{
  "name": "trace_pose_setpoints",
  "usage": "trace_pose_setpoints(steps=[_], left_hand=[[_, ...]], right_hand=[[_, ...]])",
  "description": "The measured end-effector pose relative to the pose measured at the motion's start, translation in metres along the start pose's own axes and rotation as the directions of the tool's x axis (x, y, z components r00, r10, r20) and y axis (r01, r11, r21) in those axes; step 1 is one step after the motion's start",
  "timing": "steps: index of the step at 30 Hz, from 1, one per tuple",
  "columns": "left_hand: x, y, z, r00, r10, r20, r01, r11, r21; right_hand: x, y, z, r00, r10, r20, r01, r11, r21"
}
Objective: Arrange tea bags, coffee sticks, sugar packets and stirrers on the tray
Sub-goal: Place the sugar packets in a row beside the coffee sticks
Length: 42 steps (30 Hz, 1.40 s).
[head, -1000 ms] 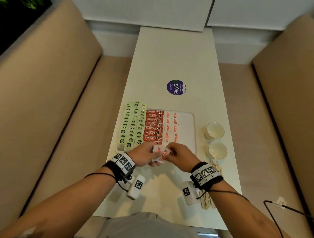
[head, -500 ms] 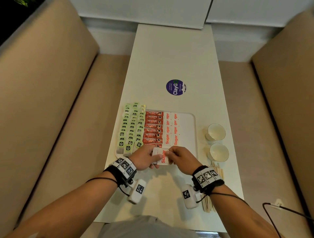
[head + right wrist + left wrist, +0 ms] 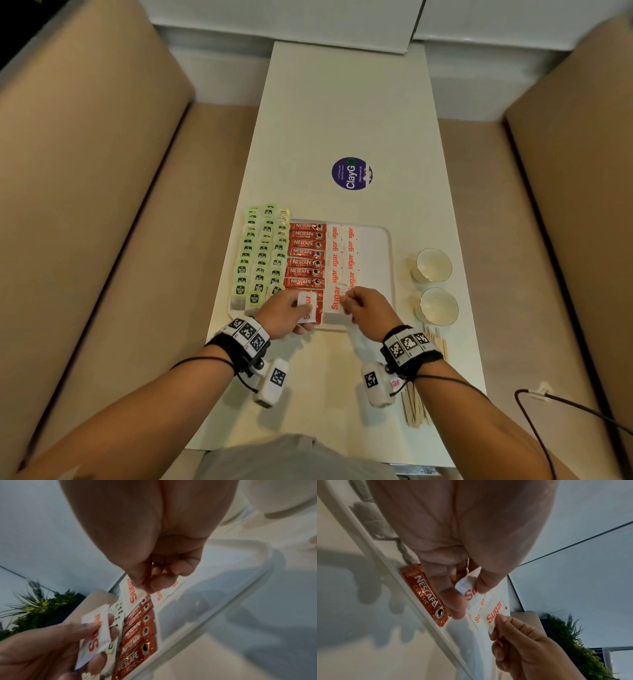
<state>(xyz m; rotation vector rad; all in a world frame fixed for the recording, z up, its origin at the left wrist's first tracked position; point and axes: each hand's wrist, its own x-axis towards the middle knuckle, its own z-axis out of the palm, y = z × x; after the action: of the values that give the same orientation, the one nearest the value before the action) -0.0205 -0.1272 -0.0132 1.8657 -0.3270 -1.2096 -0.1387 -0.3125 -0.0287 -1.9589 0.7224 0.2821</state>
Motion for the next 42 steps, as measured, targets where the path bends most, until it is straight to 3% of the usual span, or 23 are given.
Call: trace_pose_setpoints(steps=[6, 18, 42], left_hand=[[0.004, -0.013, -0.009, 0.999, -0.042, -0.016, 0.041, 0.999, -0.033], [0.002, -0.022, -0.012, 0.998, -0.057, -0.019, 0.057, 0.997, -0.045], [0.008, -0.027, -0.016, 0.998, -0.019, -0.067, 0.029, 0.988, 0.150]], right_hand=[[0.018, 0.014, 0.006, 0.995, 0.098, -0.024, -0.100, 0.989, -0.106], [0.040, 0.012, 0.021, 0.988, 0.149, -0.042, -0.154, 0.960, -0.233], [0.049, 0.017, 0.018, 0.981, 0.188, -0.053, -0.195, 0.949, -0.247]])
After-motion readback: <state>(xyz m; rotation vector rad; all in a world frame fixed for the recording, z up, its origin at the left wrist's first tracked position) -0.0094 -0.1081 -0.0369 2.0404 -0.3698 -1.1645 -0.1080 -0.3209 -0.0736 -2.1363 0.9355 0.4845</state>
